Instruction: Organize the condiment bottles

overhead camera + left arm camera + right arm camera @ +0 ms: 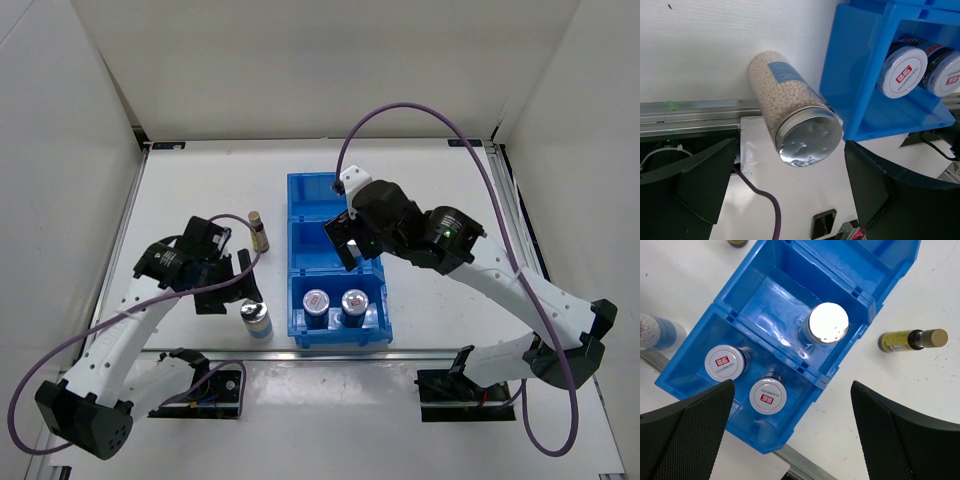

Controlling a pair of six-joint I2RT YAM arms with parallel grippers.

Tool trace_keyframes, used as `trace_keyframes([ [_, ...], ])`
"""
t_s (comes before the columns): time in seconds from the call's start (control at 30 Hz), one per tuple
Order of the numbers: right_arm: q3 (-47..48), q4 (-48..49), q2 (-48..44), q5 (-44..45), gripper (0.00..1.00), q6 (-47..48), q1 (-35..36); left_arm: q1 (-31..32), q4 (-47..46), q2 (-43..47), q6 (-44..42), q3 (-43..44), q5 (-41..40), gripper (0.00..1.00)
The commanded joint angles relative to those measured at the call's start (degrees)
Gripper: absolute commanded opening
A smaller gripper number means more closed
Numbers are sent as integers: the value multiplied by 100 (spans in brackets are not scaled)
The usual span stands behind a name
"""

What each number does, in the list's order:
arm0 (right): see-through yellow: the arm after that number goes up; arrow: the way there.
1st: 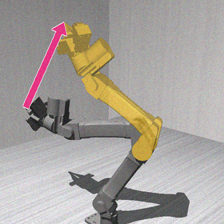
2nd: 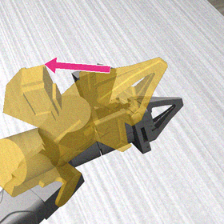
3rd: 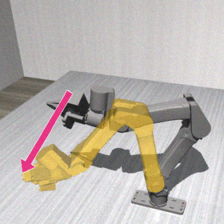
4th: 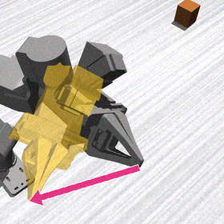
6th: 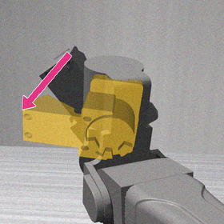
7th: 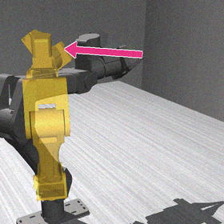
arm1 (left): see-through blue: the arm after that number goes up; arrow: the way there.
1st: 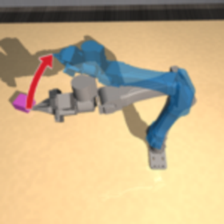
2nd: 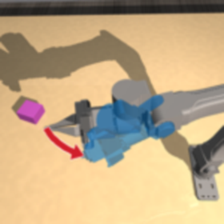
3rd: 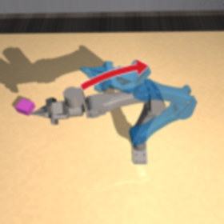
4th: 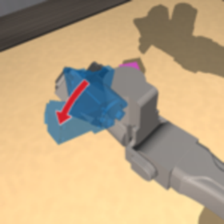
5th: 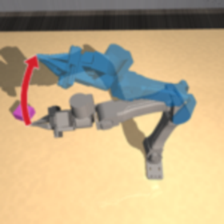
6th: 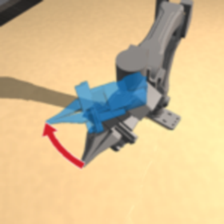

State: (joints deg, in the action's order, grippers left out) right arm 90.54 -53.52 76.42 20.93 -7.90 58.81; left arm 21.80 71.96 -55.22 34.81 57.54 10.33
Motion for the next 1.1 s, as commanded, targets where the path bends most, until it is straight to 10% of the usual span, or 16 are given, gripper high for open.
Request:
trace_keyframes([
  [0.0,-45,17,-163,96,100,25,-79,315,-77,-242,245,214,-136,100],
  [0.43,-151,-36,-321,96,100,25,-185,1441,-130,-771,958,144,-979,100],
  [1.07,-494,-212,-787,376,100,-35,-300,1669,774,-1262,853,1566,-1788,25],
])
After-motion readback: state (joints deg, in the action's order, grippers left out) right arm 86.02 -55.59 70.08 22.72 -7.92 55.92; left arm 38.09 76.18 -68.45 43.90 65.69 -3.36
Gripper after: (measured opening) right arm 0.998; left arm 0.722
